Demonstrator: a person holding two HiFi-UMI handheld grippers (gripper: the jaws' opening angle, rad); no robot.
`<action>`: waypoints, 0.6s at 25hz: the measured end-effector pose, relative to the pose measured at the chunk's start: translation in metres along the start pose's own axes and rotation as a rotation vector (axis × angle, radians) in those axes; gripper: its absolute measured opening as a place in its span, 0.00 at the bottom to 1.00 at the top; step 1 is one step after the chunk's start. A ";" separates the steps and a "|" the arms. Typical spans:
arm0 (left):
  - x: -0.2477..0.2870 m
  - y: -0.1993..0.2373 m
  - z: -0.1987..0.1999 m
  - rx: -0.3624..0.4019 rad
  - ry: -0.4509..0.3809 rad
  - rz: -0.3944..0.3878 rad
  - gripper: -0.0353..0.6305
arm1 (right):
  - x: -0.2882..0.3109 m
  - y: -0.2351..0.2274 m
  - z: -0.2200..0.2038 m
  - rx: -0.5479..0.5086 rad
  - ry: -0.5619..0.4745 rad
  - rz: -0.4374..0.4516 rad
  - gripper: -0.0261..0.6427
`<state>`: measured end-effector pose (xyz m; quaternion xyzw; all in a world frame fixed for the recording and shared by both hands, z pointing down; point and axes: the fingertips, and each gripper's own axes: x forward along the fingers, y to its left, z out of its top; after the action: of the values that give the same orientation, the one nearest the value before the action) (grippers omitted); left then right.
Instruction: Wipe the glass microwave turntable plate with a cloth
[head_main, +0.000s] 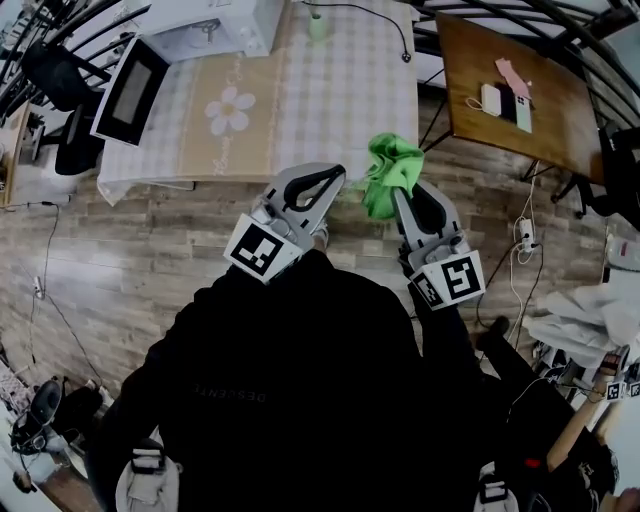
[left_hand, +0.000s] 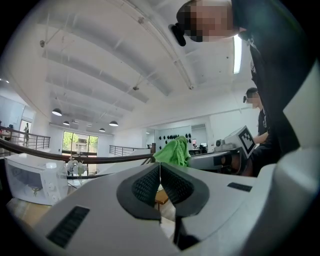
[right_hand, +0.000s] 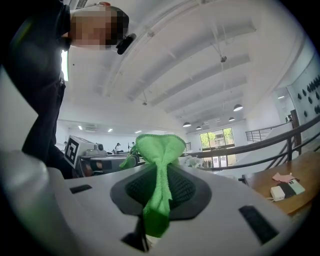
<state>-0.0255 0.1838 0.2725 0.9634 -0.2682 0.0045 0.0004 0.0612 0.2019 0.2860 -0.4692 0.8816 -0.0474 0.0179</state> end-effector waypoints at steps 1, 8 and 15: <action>0.006 0.011 -0.001 -0.002 0.001 -0.003 0.09 | 0.010 -0.006 0.000 0.003 0.006 -0.003 0.14; 0.049 0.078 -0.004 -0.057 0.010 -0.046 0.09 | 0.081 -0.046 0.000 0.001 0.053 -0.013 0.14; 0.061 0.140 -0.012 -0.085 0.011 -0.065 0.09 | 0.141 -0.066 -0.008 0.008 0.089 -0.048 0.15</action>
<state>-0.0460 0.0322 0.2843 0.9707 -0.2365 -0.0017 0.0431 0.0366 0.0490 0.3025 -0.4875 0.8699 -0.0723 -0.0204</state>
